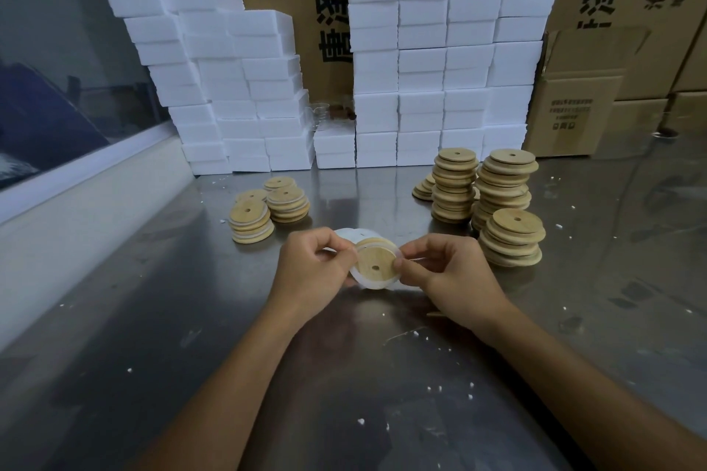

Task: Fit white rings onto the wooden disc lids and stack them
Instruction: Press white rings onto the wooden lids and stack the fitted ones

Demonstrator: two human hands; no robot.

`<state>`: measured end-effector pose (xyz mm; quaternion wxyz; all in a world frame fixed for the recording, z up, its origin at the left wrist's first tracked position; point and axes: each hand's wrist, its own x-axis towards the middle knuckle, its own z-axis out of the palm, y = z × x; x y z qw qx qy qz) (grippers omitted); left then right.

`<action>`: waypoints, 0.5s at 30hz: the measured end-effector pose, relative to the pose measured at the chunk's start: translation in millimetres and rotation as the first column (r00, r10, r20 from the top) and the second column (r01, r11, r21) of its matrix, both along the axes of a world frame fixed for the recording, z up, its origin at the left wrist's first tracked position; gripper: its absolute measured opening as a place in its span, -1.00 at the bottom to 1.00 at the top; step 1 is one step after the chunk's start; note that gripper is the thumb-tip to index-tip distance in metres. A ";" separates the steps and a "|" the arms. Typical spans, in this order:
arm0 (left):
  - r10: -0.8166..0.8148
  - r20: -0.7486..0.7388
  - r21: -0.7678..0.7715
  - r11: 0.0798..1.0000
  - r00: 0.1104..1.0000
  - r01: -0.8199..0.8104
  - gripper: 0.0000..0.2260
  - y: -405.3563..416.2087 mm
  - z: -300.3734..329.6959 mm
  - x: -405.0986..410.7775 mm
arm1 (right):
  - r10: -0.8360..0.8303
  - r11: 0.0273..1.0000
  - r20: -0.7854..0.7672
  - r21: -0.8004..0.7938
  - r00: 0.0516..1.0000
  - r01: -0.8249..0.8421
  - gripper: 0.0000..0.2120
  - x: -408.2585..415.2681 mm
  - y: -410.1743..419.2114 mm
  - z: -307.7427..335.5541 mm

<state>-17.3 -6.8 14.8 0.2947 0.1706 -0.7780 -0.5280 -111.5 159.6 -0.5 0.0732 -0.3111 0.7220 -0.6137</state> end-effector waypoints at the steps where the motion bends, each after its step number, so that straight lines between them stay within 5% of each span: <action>1: 0.013 0.014 -0.036 0.999 1.000 -0.012 -0.89 -0.6 -0.2 0.1 | -0.009 1.000 -0.010 -0.008 1.000 0.009 -0.93 1.1 -0.8 0.6; 10: 0.049 0.049 -0.405 0.914 0.998 -0.025 -0.87 1.6 -2.7 3.7 | -0.087 0.996 -0.197 0.001 0.976 0.089 -0.84 4.2 1.3 4.5; 15: -0.049 -0.065 -0.462 0.887 0.997 0.013 -0.88 7.4 -0.8 3.9 | -0.056 0.995 -0.309 0.060 0.949 0.078 -0.88 7.0 2.0 5.1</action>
